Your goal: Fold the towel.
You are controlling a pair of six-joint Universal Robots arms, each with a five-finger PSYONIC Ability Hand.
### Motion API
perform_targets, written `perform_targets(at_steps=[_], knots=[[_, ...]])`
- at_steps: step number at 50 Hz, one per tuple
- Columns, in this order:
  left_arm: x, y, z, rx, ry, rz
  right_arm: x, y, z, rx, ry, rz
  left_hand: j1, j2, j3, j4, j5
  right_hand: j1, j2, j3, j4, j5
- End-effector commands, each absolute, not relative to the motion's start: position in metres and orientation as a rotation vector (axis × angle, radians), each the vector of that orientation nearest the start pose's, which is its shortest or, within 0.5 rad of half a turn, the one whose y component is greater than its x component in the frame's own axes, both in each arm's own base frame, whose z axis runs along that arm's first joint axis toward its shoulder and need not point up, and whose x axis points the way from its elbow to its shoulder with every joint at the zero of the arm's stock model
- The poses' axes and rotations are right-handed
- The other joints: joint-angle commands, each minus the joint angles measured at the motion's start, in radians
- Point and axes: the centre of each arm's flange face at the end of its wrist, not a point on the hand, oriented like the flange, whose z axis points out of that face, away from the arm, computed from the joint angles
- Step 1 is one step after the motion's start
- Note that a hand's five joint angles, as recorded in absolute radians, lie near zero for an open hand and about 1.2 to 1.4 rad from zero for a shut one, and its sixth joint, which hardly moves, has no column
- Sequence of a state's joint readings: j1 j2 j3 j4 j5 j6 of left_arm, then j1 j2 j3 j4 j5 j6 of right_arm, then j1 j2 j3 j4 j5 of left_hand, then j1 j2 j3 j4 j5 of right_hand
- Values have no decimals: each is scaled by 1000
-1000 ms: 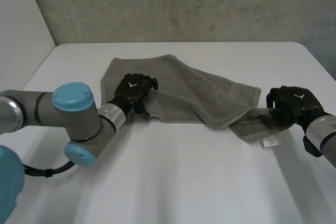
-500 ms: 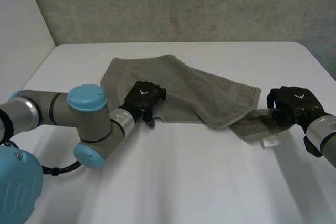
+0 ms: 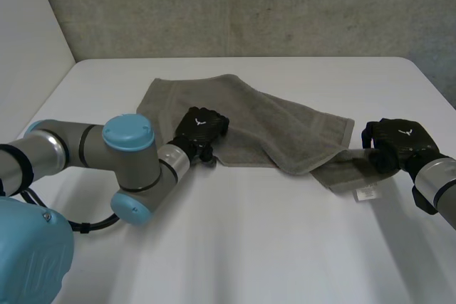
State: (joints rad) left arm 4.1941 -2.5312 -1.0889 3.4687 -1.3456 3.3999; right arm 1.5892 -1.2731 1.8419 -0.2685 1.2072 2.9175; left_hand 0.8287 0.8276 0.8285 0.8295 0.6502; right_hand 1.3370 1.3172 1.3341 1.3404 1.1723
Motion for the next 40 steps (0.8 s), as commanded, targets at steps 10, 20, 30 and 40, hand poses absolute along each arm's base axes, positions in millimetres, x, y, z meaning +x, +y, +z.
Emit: perform_targets(at_steps=[10,20,30,40], knots=[[-356,-338,95,1271,2146,-2153,169,-305,163,-598,2307,-1776,78,79,78,77,82,59,79,62,56,49],[-343,-338,92,1211,2168,-2087,170,-304,169,-600,2295,-1793,568,569,568,567,572,59,79,62,56,49],[-321,-333,160,1098,2042,-2240,178,-299,218,-628,2163,-1946,568,569,568,567,572,59,79,62,56,49],[-278,-317,237,908,1917,-2385,192,-276,293,-748,1979,-1983,568,569,568,567,572,59,79,62,56,49]])
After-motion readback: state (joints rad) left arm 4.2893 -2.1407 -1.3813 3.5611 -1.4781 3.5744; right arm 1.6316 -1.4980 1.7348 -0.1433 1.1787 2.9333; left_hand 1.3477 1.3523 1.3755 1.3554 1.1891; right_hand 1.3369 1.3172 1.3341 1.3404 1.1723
